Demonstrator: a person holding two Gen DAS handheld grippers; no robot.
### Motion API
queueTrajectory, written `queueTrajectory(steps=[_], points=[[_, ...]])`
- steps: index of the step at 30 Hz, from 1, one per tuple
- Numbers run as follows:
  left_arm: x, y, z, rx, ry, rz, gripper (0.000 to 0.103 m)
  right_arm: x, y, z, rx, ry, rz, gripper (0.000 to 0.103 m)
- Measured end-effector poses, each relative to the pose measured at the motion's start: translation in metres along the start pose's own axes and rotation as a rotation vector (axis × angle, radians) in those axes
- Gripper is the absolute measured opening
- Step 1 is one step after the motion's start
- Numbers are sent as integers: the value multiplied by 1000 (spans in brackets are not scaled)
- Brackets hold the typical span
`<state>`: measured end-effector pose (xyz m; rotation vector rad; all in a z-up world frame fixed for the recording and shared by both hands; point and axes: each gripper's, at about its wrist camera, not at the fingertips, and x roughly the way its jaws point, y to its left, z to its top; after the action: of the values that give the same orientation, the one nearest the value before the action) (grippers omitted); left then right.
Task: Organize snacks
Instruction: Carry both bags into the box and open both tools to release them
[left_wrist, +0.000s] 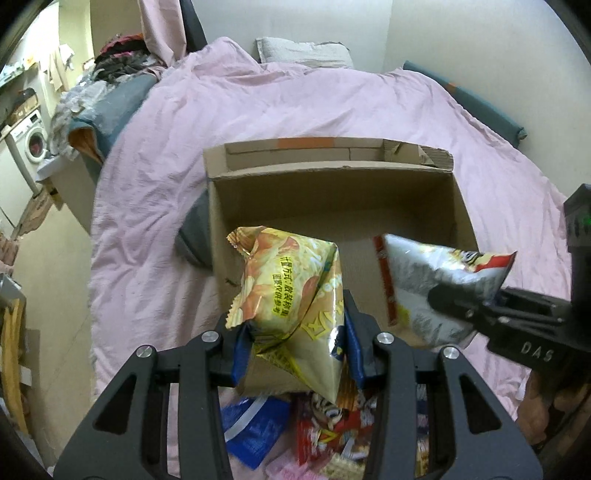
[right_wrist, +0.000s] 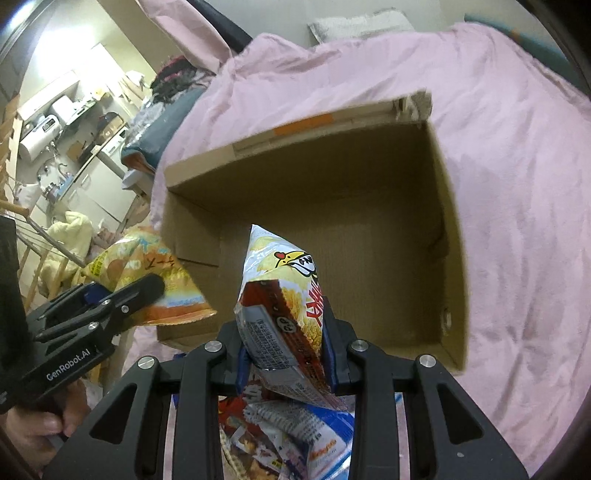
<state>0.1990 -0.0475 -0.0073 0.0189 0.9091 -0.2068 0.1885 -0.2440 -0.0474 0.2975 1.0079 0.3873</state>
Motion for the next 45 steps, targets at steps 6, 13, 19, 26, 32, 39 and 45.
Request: queueTrajectory(steps=[6,13,19,26,32,39,45], points=[[25,-4,-9,52,19,-4,38,22,7,-4,-2,51,18,33],[32,-2,-7,63,31,-11,38,26,6,-2,1,57,33,33],[33,-6,-6,56,33,-13,39,29,5,0,12,55,31,36],[31,-7,-6,64,22,-8,40,21,7,3,14,21,20,36],[29,-3,-5,31,34,-40,43,5,3,10,2,-58,-50,52],[17,-1,-1,4,-27,-26,87,-25,-4,17,23,-209,-105,90],[17,0,1,3,-32,-15,89,-14,-3,18,24,-162,-83,90]])
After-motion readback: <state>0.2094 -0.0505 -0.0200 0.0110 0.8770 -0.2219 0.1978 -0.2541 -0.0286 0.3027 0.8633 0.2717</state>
